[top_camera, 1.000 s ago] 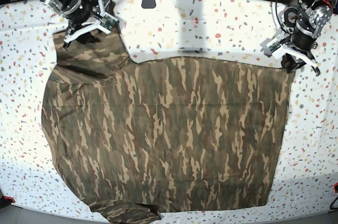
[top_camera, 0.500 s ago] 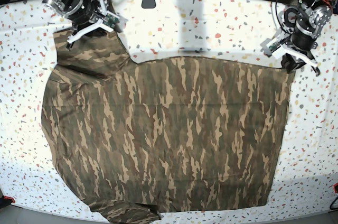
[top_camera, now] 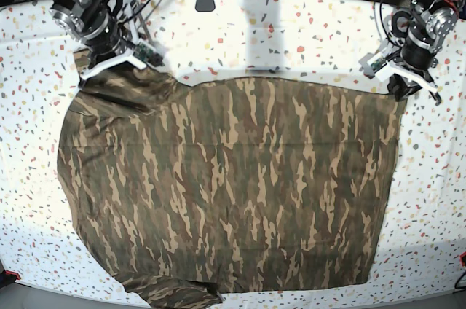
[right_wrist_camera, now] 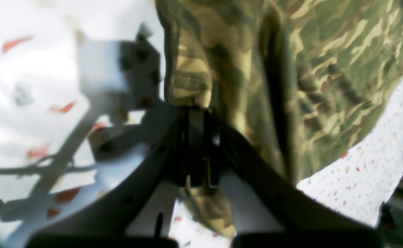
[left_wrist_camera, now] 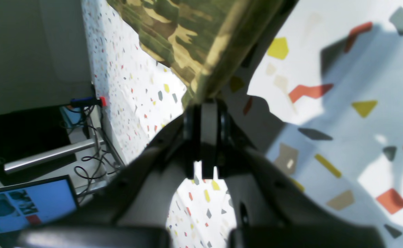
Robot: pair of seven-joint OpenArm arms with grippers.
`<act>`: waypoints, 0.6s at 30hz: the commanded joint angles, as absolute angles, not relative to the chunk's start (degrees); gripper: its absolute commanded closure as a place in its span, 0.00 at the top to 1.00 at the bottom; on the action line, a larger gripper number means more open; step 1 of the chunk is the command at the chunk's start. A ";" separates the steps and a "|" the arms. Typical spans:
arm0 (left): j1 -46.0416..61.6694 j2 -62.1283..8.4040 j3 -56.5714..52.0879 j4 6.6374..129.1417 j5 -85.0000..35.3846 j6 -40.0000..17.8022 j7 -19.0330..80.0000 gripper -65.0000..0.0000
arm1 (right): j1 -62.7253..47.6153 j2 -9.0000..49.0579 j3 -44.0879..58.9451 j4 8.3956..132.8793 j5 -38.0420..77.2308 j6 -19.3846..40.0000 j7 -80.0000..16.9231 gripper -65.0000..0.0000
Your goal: Fold the T-shirt properly
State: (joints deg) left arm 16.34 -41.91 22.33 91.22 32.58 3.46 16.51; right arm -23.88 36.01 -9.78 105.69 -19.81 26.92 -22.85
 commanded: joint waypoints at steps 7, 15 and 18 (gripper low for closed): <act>13.39 -41.23 21.80 91.85 32.99 5.02 16.03 0.00 | -16.82 36.84 -9.41 106.48 -16.12 26.11 -23.40 0.00; 7.40 -38.06 21.80 91.83 32.29 5.02 17.15 0.00 | -11.16 36.88 -9.41 106.45 -15.86 26.15 -24.03 0.00; 5.37 -37.76 21.80 91.83 29.26 4.99 17.15 0.00 | -8.80 37.63 -9.41 106.43 -15.81 26.81 -24.47 0.00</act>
